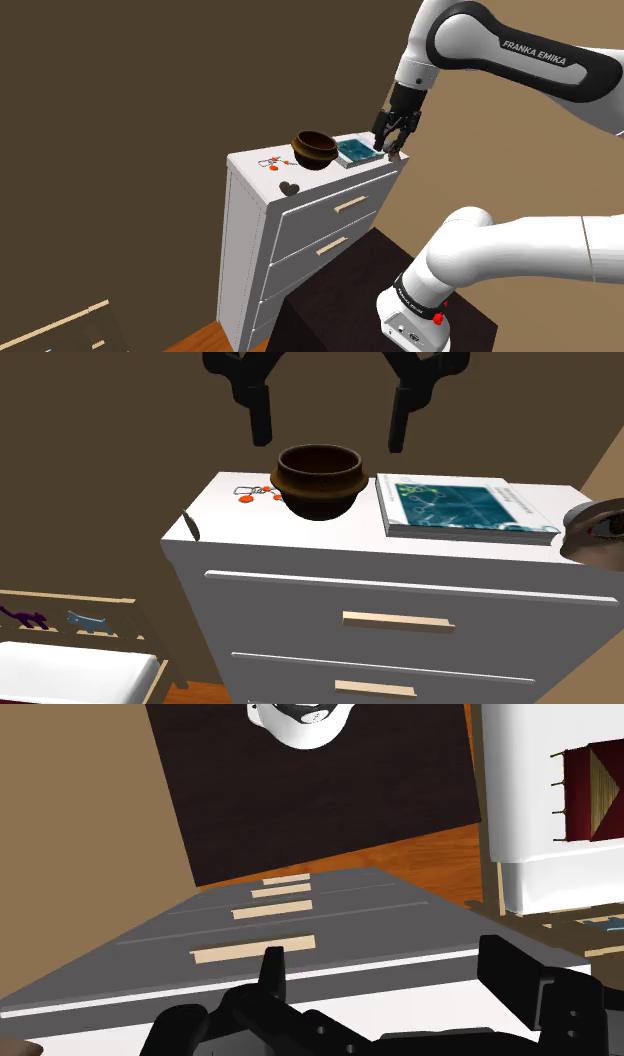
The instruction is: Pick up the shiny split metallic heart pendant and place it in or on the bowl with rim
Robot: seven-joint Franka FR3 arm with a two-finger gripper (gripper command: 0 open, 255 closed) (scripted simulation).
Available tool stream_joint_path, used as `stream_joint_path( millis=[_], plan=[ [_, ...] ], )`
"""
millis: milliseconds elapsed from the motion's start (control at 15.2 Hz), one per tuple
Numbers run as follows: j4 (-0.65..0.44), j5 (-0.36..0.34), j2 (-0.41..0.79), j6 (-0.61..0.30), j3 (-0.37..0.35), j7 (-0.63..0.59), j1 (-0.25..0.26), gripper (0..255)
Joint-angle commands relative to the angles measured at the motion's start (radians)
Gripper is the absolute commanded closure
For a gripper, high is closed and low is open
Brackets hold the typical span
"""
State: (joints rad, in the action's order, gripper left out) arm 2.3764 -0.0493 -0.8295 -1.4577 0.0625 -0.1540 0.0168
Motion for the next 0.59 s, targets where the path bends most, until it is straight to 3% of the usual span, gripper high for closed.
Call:
stream_joint_path(
  millis=[0, 528],
  plan=[
    [0.000, 0.000, 0.000, 0.000, 0.000, 0.000, 0.000, 0],
    [-0.013, 0.192, 0.219, -0.115, -0.104, -0.280, -0.001, 0]
  ],
)
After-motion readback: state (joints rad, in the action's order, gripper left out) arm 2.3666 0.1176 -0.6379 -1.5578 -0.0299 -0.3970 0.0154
